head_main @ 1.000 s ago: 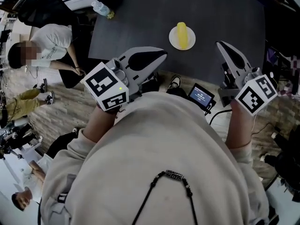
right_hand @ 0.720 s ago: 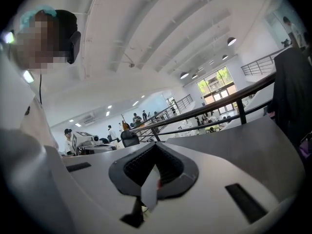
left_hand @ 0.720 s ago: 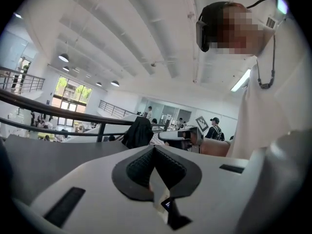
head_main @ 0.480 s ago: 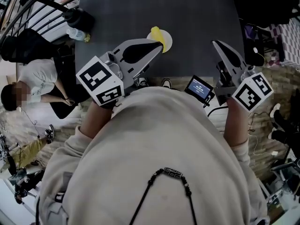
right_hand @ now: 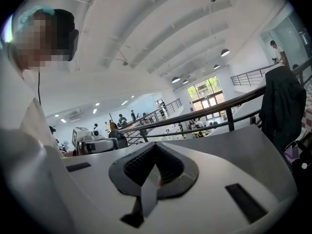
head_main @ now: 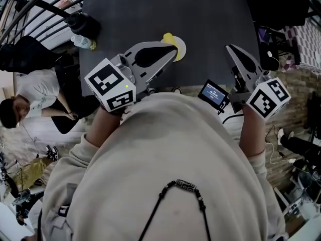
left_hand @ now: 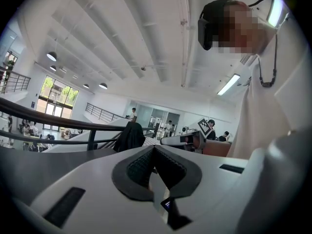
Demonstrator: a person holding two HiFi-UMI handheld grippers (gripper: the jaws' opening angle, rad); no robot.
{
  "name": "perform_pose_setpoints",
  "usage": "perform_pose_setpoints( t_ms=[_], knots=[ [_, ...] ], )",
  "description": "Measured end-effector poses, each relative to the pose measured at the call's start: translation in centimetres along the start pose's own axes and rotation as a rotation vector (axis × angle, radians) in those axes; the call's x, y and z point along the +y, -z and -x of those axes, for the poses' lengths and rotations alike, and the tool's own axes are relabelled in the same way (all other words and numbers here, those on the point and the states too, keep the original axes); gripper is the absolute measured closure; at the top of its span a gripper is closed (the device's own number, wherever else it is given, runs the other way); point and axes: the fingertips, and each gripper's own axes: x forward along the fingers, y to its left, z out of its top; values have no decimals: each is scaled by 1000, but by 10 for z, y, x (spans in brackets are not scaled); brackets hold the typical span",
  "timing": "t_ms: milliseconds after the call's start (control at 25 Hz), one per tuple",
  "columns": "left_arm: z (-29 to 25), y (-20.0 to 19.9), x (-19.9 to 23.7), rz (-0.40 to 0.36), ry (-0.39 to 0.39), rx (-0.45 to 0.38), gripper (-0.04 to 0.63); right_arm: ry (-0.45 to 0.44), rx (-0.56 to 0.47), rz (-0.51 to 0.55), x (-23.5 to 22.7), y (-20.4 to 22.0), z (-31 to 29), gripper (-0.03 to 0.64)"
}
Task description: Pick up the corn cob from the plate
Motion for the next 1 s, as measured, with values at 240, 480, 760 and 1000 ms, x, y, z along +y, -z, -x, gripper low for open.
perform_pose_setpoints(
  t_ms=[240, 480, 760, 1000],
  knots=[
    [11, 17, -6, 32, -118, -2, 595, -73, 60, 20, -10, 10, -10, 601],
    [26, 29, -6, 54, -232, -26, 595, -133, 90, 51, -16, 14, -22, 601],
    [41, 37, -18, 101, -290, -35, 595, -147, 139, 55, -17, 17, -27, 601],
    [48, 42, -14, 133, -319, -43, 595, -119, 178, 57, -25, 24, -34, 601]
  ],
)
